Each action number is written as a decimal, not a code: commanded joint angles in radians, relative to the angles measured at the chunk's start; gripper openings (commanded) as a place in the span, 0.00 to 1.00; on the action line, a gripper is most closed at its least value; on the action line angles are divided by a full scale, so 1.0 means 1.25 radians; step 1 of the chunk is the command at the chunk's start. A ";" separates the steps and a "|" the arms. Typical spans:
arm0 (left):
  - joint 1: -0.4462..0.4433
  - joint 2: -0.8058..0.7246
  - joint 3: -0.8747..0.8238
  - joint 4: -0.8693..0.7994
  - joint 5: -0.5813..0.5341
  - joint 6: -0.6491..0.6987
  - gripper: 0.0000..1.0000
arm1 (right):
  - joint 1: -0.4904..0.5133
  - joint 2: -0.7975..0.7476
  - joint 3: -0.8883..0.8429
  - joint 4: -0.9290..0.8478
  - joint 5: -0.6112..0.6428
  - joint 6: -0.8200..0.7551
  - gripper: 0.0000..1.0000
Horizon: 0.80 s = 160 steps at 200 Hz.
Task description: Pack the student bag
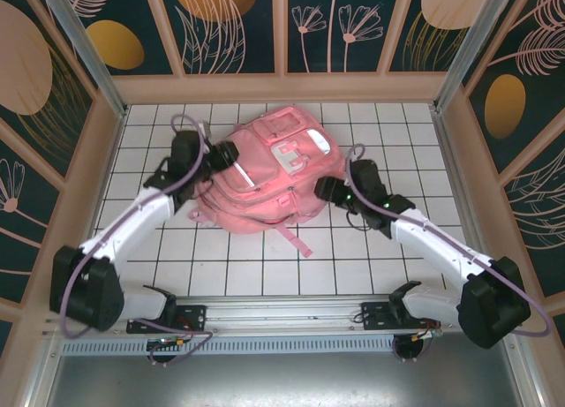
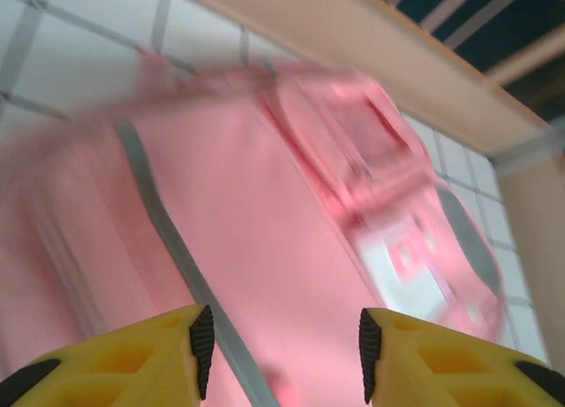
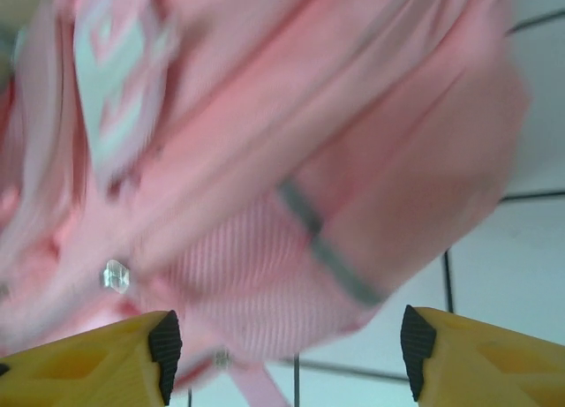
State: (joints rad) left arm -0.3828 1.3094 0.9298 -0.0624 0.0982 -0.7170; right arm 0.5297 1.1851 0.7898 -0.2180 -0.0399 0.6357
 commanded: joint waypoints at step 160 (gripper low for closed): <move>-0.438 -0.030 -0.407 0.495 0.029 -0.040 0.52 | -0.127 0.242 0.205 0.003 -0.168 0.198 0.64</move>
State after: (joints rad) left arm -0.8951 1.1683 0.3981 0.3321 0.0589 -0.8597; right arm 0.3790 1.5528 1.0863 -0.2577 -0.2123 0.8520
